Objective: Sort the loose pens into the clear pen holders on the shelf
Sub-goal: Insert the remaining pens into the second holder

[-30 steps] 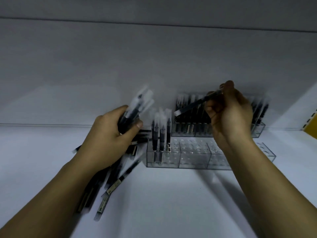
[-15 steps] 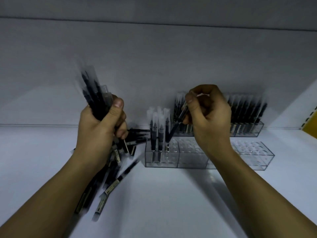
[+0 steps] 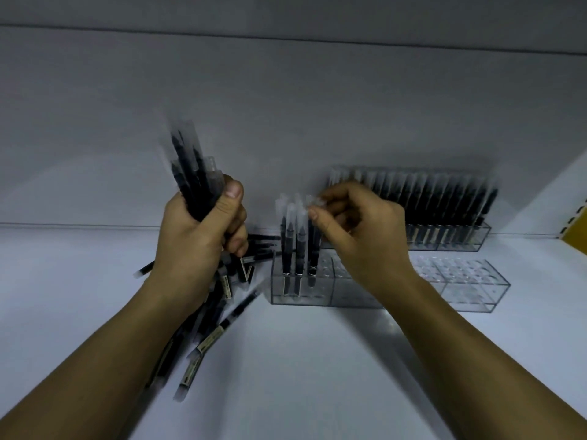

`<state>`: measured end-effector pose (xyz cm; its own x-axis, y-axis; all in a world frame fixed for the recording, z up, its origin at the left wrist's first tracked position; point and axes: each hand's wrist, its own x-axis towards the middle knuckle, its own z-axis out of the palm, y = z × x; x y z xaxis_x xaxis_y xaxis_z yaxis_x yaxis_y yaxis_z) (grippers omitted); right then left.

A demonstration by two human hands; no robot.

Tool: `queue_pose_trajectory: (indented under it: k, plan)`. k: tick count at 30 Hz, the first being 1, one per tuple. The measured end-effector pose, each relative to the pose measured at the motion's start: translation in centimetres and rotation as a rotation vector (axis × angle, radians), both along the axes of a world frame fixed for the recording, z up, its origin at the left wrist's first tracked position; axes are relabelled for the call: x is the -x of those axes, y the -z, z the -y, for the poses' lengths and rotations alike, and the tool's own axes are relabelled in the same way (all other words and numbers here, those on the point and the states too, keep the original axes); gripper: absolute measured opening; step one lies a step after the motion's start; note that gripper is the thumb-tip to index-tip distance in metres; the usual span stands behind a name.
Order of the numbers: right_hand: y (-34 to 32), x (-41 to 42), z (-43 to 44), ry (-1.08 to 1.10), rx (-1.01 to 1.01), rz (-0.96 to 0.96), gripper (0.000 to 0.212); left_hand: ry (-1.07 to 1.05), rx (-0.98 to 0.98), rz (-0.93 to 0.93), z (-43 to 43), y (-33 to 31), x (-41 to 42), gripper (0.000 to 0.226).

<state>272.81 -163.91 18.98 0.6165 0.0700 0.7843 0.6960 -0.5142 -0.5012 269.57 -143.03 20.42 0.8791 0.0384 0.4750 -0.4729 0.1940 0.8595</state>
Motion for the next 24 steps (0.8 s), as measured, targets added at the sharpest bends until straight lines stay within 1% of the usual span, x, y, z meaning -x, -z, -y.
queue_pose_trajectory:
  k: [4, 6, 8, 10, 13, 15, 17, 20, 22, 24]
  plan:
    - [0.2, 0.0, 0.0, 0.000, 0.007, -0.034, 0.018, 0.056, 0.035, -0.035, 0.0, 0.2, -0.1, 0.018]
    - [0.1, 0.1, -0.1, 0.000, -0.020, -0.041, 0.022, 0.071, 0.014, -0.027, -0.1, 0.2, -0.1, 0.015]
    - [-0.1, 0.5, -0.2, 0.003, -0.067, -0.013, 0.024, 0.063, -0.044, 0.003, 0.1, 0.2, 0.1, 0.010]
    - [-0.4, 1.0, -0.6, -0.009, -0.114, 0.038, 0.021, 0.048, -0.123, 0.033, 0.2, 0.2, 0.3, 0.006]
    - [-1.0, 1.8, -1.1, -0.099, -0.167, 0.057, 0.018, 0.036, -0.297, 0.051, 0.5, 0.2, 0.9, 0.012]
    - [-1.4, 2.4, -1.4, -0.187, -0.168, 0.048, 0.020, 0.074, -0.352, 0.042, 0.9, 0.0, 1.4, 0.018]
    - [-1.6, 2.7, -1.7, -0.239, -0.127, 0.047, 0.023, 0.117, -0.375, 0.024, 1.4, -0.2, 1.9, 0.017]
    - [-1.7, 2.7, -2.1, -0.309, -0.122, 0.008, 0.018, 0.154, -0.416, 0.019, 1.9, -0.3, 2.4, 0.010]
    - [-1.5, 2.6, -2.0, -0.336, -0.148, -0.013, 0.014, 0.166, -0.401, -0.007, 1.9, -0.2, 2.3, 0.014]
    - [-1.4, 2.5, -1.8, -0.315, -0.146, -0.015, 0.010, 0.204, -0.342, -0.033, 1.9, -0.1, 2.1, 0.021]
